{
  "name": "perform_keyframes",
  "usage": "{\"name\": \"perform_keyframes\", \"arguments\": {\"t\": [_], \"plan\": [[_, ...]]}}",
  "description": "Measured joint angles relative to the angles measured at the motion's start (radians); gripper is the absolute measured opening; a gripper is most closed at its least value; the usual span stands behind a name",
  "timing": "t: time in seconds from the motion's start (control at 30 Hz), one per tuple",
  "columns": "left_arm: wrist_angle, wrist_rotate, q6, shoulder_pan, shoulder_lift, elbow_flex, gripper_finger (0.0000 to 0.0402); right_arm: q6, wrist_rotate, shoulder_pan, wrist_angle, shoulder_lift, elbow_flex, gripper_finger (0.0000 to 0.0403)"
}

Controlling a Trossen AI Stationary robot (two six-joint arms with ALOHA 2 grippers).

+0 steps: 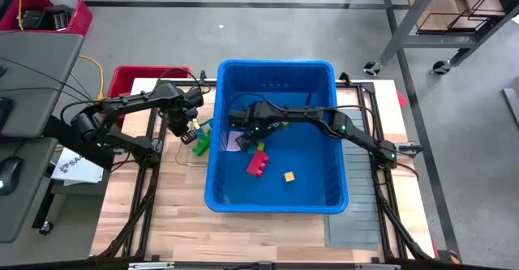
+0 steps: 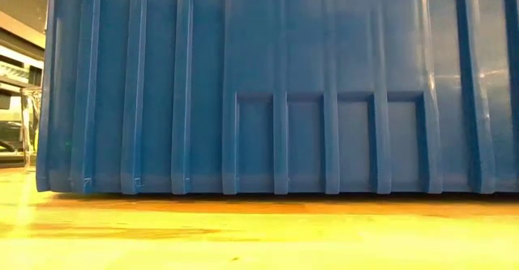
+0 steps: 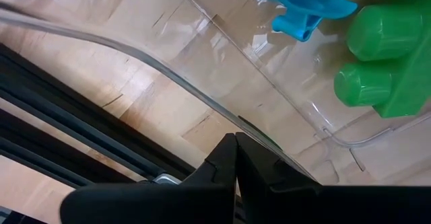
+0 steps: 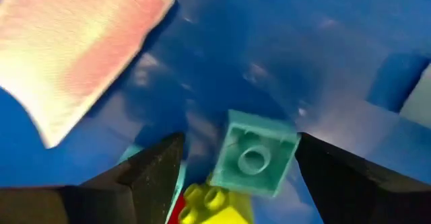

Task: Sort blocks

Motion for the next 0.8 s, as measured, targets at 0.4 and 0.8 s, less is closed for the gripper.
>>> {"name": "perform_keyframes", "arguments": {"t": [0.4,0.8], "plan": [[0.000,0.000,-0.002,0.000,0.000,0.000,0.0000,-0.003,0.040,0.002,-0.007,0.025,0.002,0.0215],[-0.001,0.007,0.000,0.000,0.000,0.000,0.0000,-0.063,0.221,0.030,-0.102,-0.101,0.002,0.0104]]}}
